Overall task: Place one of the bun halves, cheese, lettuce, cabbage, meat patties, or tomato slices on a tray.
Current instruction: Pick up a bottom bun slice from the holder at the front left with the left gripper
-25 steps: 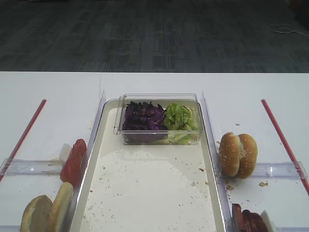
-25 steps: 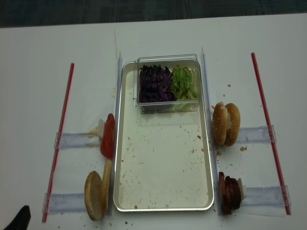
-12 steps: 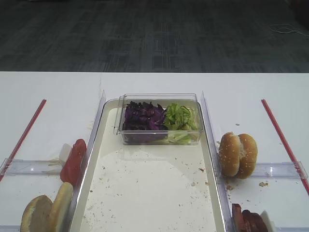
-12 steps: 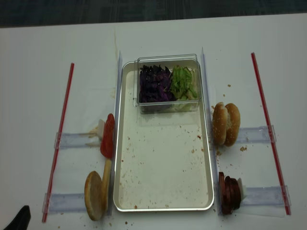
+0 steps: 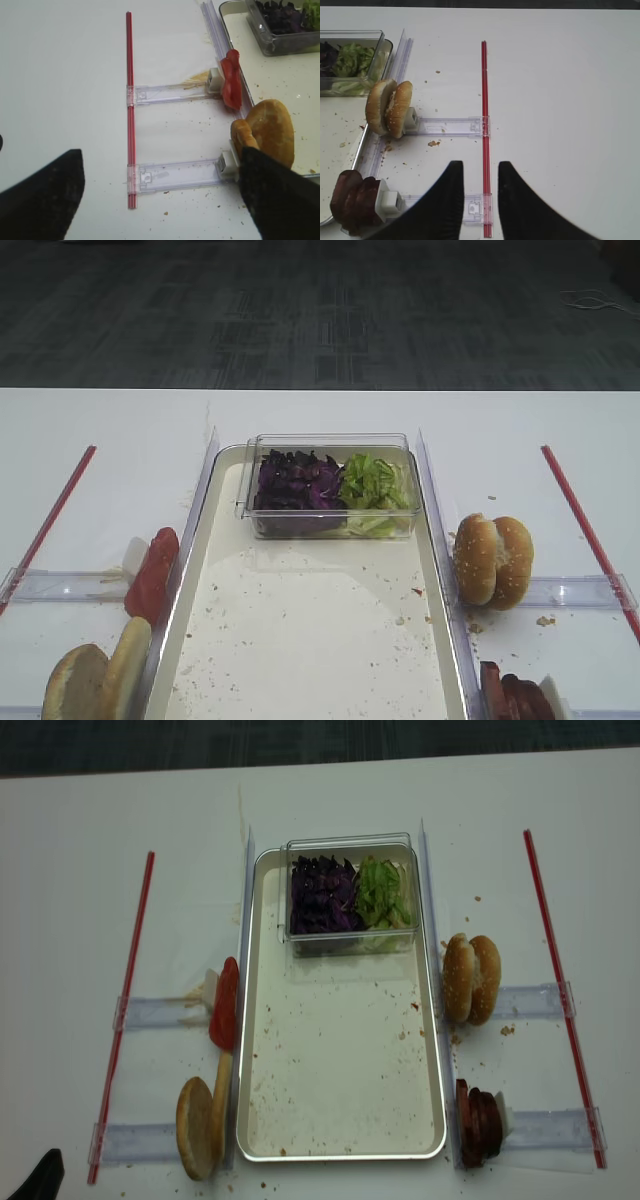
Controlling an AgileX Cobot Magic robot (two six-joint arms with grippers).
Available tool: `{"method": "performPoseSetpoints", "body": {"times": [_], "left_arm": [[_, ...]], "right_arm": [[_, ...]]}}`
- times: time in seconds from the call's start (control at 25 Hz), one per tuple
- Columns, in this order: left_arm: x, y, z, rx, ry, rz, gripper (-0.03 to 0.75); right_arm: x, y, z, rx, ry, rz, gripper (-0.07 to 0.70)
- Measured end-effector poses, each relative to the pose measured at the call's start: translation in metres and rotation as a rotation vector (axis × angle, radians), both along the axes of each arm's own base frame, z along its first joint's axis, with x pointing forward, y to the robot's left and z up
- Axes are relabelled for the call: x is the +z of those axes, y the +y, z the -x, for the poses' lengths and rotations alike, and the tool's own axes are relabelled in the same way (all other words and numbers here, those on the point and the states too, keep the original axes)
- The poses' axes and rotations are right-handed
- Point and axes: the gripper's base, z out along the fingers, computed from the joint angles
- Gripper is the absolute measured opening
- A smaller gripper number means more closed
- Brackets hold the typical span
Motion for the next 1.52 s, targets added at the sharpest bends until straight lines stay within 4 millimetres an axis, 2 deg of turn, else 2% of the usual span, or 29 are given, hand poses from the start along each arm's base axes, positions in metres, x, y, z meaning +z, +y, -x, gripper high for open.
{"method": "performPoseSetpoints", "body": {"times": [0.44,0.72,0.96,1.12,1.32,1.52], "left_arm": [[0.0,0.001,-0.003,0.042,0.018,0.043,0.613],[-0.004,0.001,-0.05,0.063,0.342,0.031,0.613],[-0.022,0.001,-0.096,0.072,0.695,0.003,0.613],[-0.036,0.002,-0.116,0.075,0.88,-0.026,0.613],[-0.046,0.002,-0.126,0.074,0.97,-0.034,0.613],[-0.044,0.002,-0.134,0.073,0.935,-0.032,0.613]], "right_arm": [[0.0,0.0,0.0,0.001,0.0,0.002,0.23],[0.0,0.0,0.0,0.001,0.002,0.001,0.23],[0.0,0.0,0.0,0.001,0.002,0.001,0.23],[0.0,0.0,0.0,0.001,0.002,0.001,0.23],[0.0,0.0,0.0,0.001,0.002,0.001,0.23],[0.0,0.0,0.0,0.001,0.002,0.001,0.23]]}}
